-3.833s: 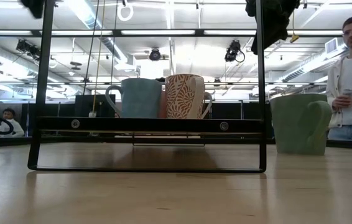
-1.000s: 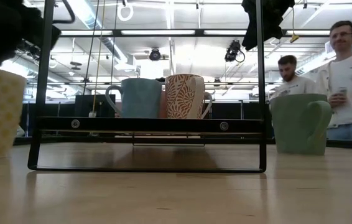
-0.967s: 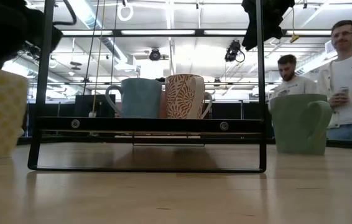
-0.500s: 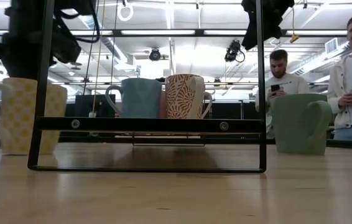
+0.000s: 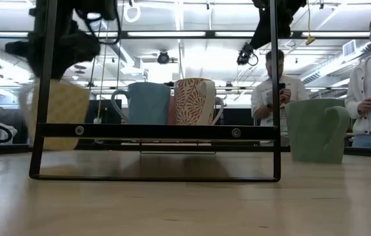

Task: Place coffee mugs
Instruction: Put the yellow patterned mug on the shelf

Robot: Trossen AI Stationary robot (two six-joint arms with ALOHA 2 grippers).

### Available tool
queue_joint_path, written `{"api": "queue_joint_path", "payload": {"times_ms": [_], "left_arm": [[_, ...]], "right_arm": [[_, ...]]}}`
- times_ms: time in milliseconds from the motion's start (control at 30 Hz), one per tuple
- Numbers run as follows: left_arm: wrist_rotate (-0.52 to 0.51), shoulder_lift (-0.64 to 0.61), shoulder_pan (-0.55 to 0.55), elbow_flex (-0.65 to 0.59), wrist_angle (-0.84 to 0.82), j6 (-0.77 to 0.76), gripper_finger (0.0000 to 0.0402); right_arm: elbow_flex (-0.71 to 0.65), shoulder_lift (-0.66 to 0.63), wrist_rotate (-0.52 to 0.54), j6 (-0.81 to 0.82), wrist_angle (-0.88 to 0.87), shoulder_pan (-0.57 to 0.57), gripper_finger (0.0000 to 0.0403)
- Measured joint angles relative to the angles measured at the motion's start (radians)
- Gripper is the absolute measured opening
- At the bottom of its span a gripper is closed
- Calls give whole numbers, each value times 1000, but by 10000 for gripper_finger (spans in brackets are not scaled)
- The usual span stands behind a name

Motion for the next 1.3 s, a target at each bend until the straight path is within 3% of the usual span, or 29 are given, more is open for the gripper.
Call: {"api": "queue_joint_path", "payload": {"times_ms": [300,533,800,1300], "left_arm": [[57,0,8,201,0,-5,26],[66,-1,8,322,52,-103,26],[48,48,-11,333,286,-154,26],[50,236,-53,331,310,-165,26]], "right_arm": [[0,0,0,0,2,0,135],[0,0,0,0,2,0,135],[0,0,0,0,7,0,135],[0,0,0,-34,15,27,135]]}}
